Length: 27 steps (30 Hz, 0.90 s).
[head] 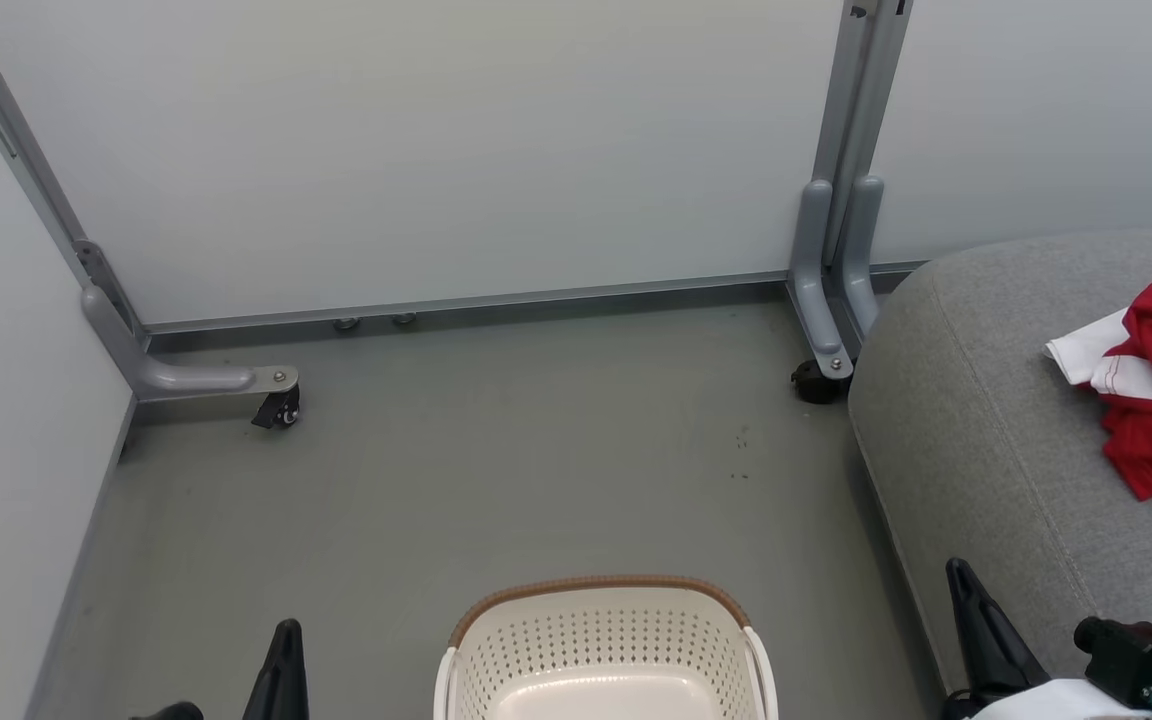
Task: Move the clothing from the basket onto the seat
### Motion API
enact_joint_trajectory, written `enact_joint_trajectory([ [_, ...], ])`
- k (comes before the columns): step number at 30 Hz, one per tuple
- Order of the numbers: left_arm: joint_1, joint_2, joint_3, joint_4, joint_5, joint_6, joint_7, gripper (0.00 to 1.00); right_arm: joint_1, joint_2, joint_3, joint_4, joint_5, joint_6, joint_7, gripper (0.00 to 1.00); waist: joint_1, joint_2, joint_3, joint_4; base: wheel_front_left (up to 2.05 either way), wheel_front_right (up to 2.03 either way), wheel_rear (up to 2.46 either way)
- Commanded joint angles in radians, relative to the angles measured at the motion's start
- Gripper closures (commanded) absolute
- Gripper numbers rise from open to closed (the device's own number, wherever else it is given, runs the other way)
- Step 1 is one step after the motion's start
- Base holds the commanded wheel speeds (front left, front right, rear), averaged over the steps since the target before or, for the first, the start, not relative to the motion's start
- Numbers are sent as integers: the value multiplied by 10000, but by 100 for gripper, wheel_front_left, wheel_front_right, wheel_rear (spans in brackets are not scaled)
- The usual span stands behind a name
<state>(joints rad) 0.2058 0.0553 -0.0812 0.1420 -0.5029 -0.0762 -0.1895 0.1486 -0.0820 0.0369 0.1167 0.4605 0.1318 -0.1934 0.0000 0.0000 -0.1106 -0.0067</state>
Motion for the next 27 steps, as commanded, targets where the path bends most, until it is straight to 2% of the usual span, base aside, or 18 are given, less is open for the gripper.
enact_joint_trajectory([
  [1, -387, 90, 87, -73, -425, -67, 79, 100, -323, -84, -73, -76, 448, -3, 80, 100, 0, 0, 16, 1, 0, 0, 0],
  [27, -1367, 184, 560, 287, -4228, -239, 951, 100, -1118, -61, -425, 372, 4362, -7, 986, 100, 0, 0, 288, 17, 0, 0, 0],
])
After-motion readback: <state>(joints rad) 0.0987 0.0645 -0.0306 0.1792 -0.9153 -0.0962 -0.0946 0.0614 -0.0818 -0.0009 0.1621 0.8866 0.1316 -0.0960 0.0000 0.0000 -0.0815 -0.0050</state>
